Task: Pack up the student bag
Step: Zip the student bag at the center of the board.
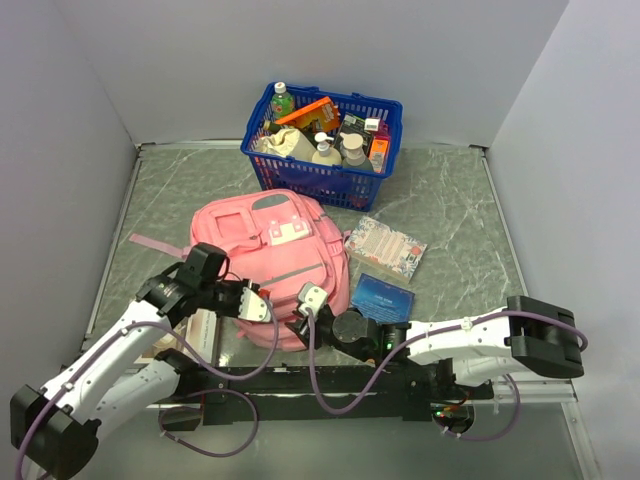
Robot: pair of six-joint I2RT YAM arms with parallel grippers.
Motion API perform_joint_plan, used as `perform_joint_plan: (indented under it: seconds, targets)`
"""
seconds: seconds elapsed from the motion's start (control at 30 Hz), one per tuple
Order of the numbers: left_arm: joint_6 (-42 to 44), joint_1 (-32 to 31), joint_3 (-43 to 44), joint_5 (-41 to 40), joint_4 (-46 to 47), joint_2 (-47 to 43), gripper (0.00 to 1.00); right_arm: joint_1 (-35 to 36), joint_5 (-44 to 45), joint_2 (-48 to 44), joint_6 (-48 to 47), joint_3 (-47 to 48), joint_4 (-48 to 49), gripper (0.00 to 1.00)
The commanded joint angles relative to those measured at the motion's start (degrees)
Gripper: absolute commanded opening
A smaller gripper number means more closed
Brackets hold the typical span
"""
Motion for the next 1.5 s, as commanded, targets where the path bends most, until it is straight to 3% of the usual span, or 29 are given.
perform_joint_plan:
  seconds: [0.0, 0.03, 0.07, 0.1, 0.2, 0.4, 0.5, 0.83, 1.27, 1.37, 1.47]
  targets:
    - [-5.22, 0.12, 3.35, -3.00, 10.52, 2.63, 0.26, -0.09, -0.54, -1.74, 0.73, -0.19, 0.08, 0.43]
    - [-6.79, 0.12, 3.88, -2.91, 10.96, 2.90, 0.19, -0.01, -1.42, -1.74, 0.56, -0.10, 0.17, 0.43]
    - [-7.67, 0.21, 4.06, -3.00, 12.18, 3.17, 0.04, -0.01, -1.69, -1.65, 0.38, 0.16, 0.08, 0.43]
    - [-8.72, 0.21, 4.15, -3.09, 13.23, 3.17, 0.01, 0.08, -1.52, -1.56, 0.12, 0.34, 0.00, 0.43]
    - [-16.10, 0.12, 5.72, -2.48, 16.48, 3.52, 0.01, -0.09, -1.52, -1.30, -1.45, 1.21, -0.27, 0.43]
    - [-41.03, 0.03, 13.82, 3.06, 17.37, 4.84, 0.01, 0.08, -2.13, -1.21, -6.73, 3.50, 1.49, 0.45]
    - [-46.42, -0.06, 12.68, 2.36, 21.67, 3.61, 0.01, -0.01, -3.27, -0.51, -7.96, 4.47, 2.36, 0.45]
    - [-51.71, -2.34, 8.89, 0.17, 26.60, 3.17, 0.01, 0.17, -3.54, 4.94, -8.58, 7.10, 9.04, 0.43]
    - [-50.84, -2.78, 7.40, -0.45, 28.54, 2.20, 0.01, 0.35, -2.84, 9.16, -6.48, 8.95, 8.61, 0.17]
    - [-51.10, -2.78, 6.87, -0.36, 29.42, 1.76, 0.01, 0.43, -1.61, 9.86, -6.12, 10.09, 6.07, 0.18]
    - [-51.19, -2.87, 6.70, -0.10, 29.68, 1.41, 0.01, 0.43, -1.86, 10.22, -5.86, 10.80, 5.18, 0.28]
